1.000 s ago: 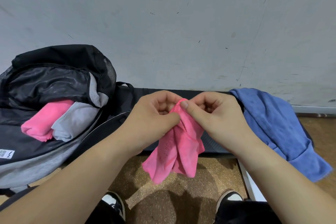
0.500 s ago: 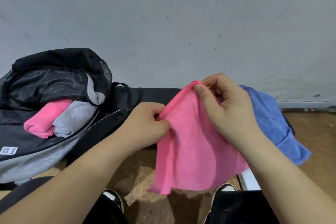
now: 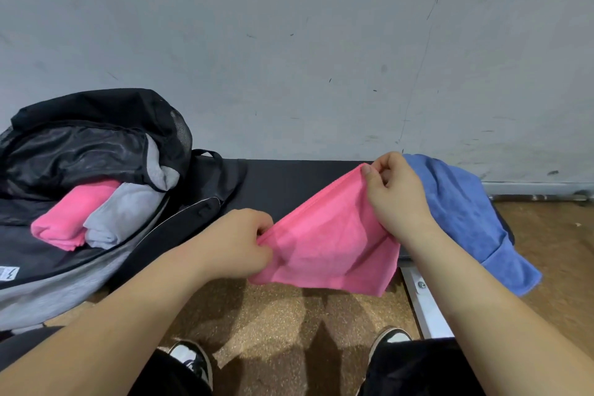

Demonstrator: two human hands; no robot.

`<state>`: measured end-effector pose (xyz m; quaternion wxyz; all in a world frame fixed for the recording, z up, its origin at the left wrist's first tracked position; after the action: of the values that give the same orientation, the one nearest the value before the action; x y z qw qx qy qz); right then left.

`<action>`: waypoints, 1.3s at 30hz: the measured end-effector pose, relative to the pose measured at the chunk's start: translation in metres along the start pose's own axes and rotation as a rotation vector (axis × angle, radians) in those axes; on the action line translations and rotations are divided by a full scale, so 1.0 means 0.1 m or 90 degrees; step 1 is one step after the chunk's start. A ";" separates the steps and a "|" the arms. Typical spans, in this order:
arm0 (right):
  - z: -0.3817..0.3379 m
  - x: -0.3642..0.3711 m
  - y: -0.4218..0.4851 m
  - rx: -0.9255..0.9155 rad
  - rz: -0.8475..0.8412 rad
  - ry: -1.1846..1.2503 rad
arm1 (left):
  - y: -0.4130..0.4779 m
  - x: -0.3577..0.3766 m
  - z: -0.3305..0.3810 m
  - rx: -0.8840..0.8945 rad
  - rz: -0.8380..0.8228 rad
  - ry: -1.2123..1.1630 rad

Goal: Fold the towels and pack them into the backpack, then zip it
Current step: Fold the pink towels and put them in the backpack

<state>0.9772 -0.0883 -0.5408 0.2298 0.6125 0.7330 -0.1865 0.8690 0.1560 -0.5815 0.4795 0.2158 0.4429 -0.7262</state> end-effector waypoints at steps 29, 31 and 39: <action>-0.46 0.72 -0.11 -0.100 -0.246 0.030 | -0.09 -0.34 0.00 0.132 0.116 -0.360; -0.42 0.72 -0.09 -0.091 -0.233 0.036 | -0.10 -0.38 -0.04 0.133 0.146 -0.384; -0.24 0.68 -0.03 -0.029 -0.217 0.104 | -0.12 -0.52 -0.04 0.139 0.242 -0.329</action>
<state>0.9616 -0.0207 -0.5593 0.1487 0.4875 0.8462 -0.1558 0.8811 0.1875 -0.5405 0.6766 0.1536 0.1780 -0.6978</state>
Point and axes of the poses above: each hand's wrist, its own y-axis towards the middle knuckle, its own x-axis out of the palm, z = x × y, the point moved 10 cm from there along y, towards the middle knuckle, and after that the axes turned 13 degrees about -z, right-handed, at the moved point
